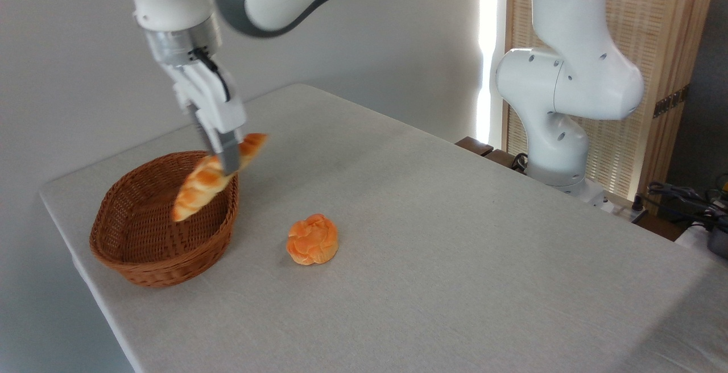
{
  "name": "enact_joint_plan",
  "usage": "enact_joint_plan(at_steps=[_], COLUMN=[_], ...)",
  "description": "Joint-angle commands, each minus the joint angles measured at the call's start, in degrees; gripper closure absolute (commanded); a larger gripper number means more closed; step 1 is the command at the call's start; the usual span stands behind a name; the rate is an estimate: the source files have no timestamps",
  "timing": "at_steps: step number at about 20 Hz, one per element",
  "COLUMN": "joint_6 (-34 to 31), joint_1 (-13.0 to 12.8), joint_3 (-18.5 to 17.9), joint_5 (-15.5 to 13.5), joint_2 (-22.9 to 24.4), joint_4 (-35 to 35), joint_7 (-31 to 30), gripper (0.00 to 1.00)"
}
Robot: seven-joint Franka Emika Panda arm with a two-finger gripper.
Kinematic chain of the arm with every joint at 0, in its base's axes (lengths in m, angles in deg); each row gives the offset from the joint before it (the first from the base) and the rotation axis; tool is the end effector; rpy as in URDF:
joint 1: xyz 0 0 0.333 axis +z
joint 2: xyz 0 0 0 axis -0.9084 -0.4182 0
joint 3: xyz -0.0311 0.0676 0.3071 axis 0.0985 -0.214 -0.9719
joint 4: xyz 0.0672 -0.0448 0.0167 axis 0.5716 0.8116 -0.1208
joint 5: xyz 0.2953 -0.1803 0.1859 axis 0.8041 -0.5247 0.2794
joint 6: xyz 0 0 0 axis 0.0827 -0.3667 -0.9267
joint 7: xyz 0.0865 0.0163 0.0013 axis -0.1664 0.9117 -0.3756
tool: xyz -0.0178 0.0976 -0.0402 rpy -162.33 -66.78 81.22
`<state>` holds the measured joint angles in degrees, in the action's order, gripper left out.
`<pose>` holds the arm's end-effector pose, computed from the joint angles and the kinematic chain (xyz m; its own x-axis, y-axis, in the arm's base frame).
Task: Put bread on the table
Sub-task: 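Lift the bread roll out of the basket and lower it beside the orange bun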
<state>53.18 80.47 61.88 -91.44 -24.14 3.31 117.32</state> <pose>0.5897 -0.1569 0.5562 0.6502 -0.7469 0.1393 -0.7563 -0.6187 0.2126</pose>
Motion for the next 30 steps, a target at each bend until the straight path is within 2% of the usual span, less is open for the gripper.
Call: enact_joint_plan(at_steps=[1, 4, 6, 8, 9, 10, 11, 12, 17, 20, 24, 26, 30], joint_6=[-7.71, -6.93, -5.53, -2.63, -0.70, 2.01, 4.39, 5.54, 5.38, 3.72, 3.36, 3.36, 3.36], joint_1=[2.83, 2.83, 2.40, 0.38, 0.37, 0.28, 0.20, 0.19, 0.19, 0.19, 0.19, 0.28, 0.28], joint_3=[-2.29, -3.44, -3.01, -0.99, -0.11, 0.25, 0.51, 0.95, 1.04, -0.80, -1.07, -1.42, -7.03], joint_5=[-1.50, -0.63, -0.62, -0.62, -1.67, -3.94, -6.05, -6.42, -6.51, -6.60, -6.69, -6.52, -5.99], joint_2=[9.26, 18.14, 19.75, 19.66, 19.40, 19.22, 19.13, 19.13, 19.05, 19.22, 19.22, 19.13, 17.21], joint_4=[8.72, 21.73, 26.05, 28.08, 29.22, 30.37, 31.25, 32.04, 33.01, 32.75, 32.14, 28.64, 17.40], joint_7=[18.81, 29.99, 32.04, 31.78, 31.78, 31.78, 31.78, 31.78, 31.69, 30.91, 29.68, 25.65, 11.42], gripper=[0.49, 0.47, 0.41, 0.34, 0.14, 0.00, 0.00, 0.00, 0.00, 0.00, 0.00, 0.00, 0.00])
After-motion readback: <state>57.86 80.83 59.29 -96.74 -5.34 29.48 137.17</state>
